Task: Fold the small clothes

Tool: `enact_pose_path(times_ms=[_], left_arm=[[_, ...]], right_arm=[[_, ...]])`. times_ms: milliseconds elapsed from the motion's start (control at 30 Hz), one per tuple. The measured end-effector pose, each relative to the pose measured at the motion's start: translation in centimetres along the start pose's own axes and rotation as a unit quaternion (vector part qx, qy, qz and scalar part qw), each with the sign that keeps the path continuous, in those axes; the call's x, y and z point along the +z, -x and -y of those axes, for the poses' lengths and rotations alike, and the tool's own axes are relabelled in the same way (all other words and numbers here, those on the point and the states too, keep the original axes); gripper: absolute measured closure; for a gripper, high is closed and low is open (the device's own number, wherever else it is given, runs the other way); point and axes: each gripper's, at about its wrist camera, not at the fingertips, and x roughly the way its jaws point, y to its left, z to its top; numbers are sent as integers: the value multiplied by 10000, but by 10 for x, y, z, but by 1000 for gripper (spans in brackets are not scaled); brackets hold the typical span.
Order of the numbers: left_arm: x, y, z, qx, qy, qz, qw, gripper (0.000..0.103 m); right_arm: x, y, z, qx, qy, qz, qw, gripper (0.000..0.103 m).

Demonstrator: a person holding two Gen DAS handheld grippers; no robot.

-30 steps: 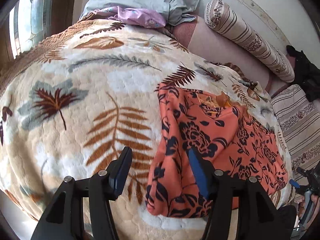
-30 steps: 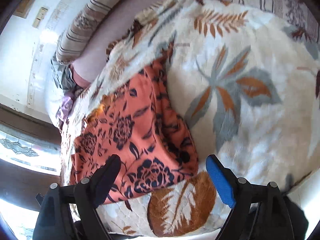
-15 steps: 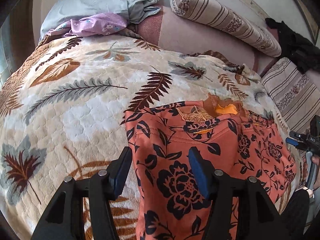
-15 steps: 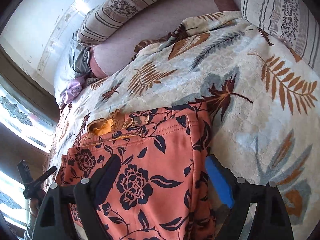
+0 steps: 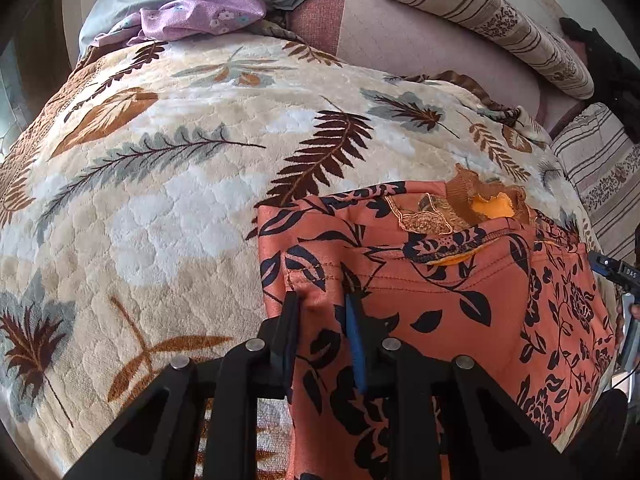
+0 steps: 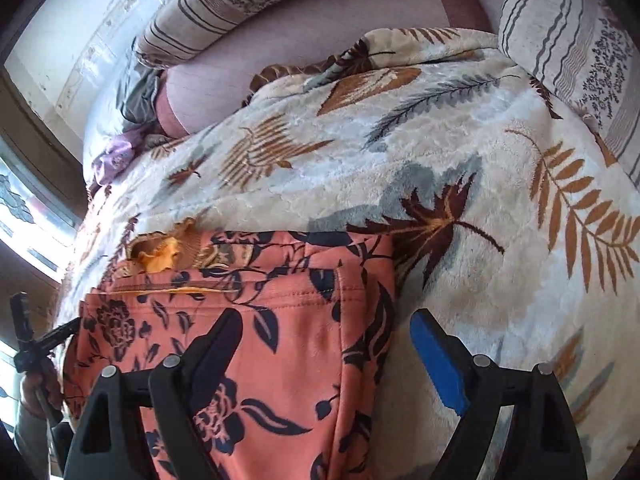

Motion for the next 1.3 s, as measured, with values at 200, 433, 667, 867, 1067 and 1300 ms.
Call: enact_pose_path(times_ms=[200, 433, 667, 867, 1067, 1300], left_arm=[[0, 4, 4, 79, -149, 55, 9998, 84], [0, 9, 5, 162, -174, 163, 9996, 97], [15, 68, 10, 266, -348, 1122, 9927, 98], [49, 41, 10, 368, -297, 1094, 9929, 98], [39, -38, 0, 774, -221, 223, 9965, 93], [33, 35, 0, 771, -88, 795, 9938, 68]], right_arm=[[-5, -7, -15, -509, 488, -3, 9975, 54], [-1, -12, -19, -517, 516, -73, 9973, 80], [4, 41, -55, -1117, 1294, 694, 9828, 94], [41, 52, -44, -1310, 1026, 1205, 9787, 94], [32, -43, 1, -1033, 363, -114, 9939, 91], [24, 17, 3, -994, -37, 356, 9944, 81]])
